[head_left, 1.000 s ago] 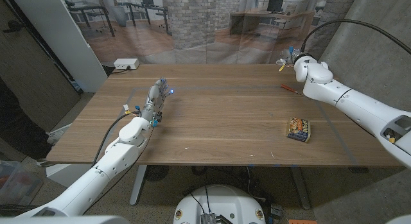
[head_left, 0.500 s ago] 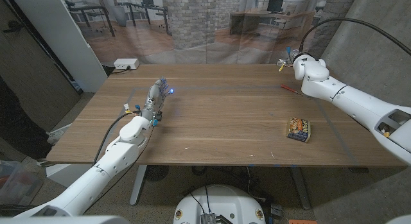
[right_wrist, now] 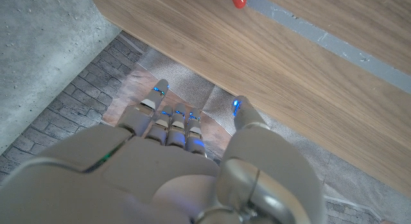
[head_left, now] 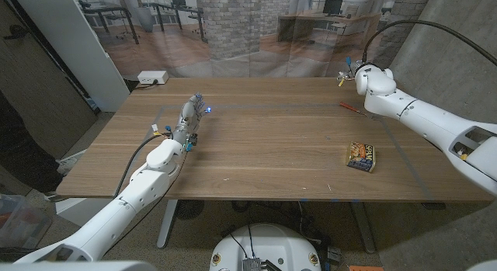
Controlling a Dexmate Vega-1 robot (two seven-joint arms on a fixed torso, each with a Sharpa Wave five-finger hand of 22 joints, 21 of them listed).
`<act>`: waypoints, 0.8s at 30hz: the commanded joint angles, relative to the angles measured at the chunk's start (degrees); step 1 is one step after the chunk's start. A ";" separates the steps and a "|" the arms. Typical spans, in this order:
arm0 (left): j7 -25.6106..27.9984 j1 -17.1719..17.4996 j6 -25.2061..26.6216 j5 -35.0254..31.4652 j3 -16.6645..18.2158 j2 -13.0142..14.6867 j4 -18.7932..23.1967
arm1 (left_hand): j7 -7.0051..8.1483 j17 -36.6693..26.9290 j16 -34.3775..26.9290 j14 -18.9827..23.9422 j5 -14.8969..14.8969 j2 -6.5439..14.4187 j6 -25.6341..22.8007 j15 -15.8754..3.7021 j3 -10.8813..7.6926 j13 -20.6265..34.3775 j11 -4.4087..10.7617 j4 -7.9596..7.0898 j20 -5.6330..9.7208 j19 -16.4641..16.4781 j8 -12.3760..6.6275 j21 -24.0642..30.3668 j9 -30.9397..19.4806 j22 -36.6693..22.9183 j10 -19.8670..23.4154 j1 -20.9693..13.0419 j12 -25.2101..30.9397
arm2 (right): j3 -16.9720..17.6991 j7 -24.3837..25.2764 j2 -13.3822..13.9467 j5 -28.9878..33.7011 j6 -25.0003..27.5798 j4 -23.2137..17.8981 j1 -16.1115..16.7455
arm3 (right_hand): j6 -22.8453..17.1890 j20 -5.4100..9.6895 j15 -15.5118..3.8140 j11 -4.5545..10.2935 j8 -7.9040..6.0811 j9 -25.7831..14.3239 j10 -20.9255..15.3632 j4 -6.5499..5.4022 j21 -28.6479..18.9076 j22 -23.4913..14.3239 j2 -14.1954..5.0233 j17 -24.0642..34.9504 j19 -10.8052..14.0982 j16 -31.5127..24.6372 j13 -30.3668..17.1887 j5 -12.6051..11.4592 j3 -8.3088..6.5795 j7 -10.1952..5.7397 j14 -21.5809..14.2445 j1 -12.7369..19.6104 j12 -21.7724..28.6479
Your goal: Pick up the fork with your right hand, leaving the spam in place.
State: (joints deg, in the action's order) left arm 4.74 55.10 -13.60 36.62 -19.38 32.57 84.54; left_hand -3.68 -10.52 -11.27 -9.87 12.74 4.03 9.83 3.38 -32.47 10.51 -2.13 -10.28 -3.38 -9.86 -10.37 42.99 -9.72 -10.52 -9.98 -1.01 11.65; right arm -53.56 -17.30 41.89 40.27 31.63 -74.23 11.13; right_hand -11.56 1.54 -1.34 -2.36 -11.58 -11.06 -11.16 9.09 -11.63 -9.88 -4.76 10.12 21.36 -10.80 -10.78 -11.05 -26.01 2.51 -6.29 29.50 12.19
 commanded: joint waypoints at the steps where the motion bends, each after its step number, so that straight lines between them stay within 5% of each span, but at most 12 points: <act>1: -0.55 -1.25 0.13 0.03 -0.55 -0.80 -1.73 | -0.63 -0.12 -0.06 -9.33 0.32 5.61 6.82 0.28 0.18 0.33 -0.33 -0.05 -0.19 -9.21 -0.06 -0.31 -0.32 -0.17 -6.53 0.14 0.01 | -2.85 -4.35 -1.14 1.84 -0.45 4.06 -3.11 | -1.22 -0.17 -0.03 -0.17 -0.47 -0.20 -1.48 0.52 -0.17 0.01 0.72 0.01 0.94 -0.34 -0.34 -0.71 0.16 0.02 -1.14 0.76 0.36; 9: -0.96 -2.34 0.19 -0.02 -0.96 -1.36 -3.20 | -0.65 -0.13 -0.05 -9.37 0.32 5.60 6.84 0.26 0.21 0.33 -0.34 -0.06 -0.16 -9.14 -0.06 -0.35 -0.32 -0.18 -6.56 0.16 0.00 | -5.44 -7.10 -3.49 3.21 -1.18 9.16 -6.16 | -1.59 -0.23 -0.07 -0.03 -0.69 -0.20 -1.76 1.32 -0.15 0.02 2.37 -0.02 1.40 -0.21 -0.32 -1.28 0.47 0.01 -1.60 2.40 0.32; 24: -0.85 -2.94 0.69 -0.08 -1.06 -1.35 -3.49 | -0.66 -0.14 -0.05 -9.41 0.33 5.52 6.88 0.22 0.34 0.33 -0.29 -0.10 -0.12 -9.20 -0.06 -0.48 -0.32 -0.19 -6.66 0.23 -0.03 | -8.39 -9.30 -6.54 2.15 -2.72 16.60 -9.67 | -5.28 -0.20 -0.84 0.58 -1.90 -0.32 -5.36 0.73 -0.05 -0.03 3.70 0.07 2.18 -0.67 -0.37 -2.50 1.38 -0.78 -4.63 4.82 1.28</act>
State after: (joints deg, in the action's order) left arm 3.95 52.63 -13.28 36.59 -20.30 31.36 81.53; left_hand -3.89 -10.52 -11.27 -9.87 12.74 4.03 10.04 3.38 -32.47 10.51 -2.13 -10.28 -3.38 -9.86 -10.36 42.57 -9.72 -10.52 -9.98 -1.01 11.65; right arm -58.68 -24.64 38.42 42.95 29.74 -65.11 5.23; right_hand -15.79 1.34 -2.14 -2.04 -13.00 -11.06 -15.60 9.84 -11.63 -9.89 -0.90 10.13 22.79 -11.07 -11.00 -12.99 -25.02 1.91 -10.00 33.40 13.08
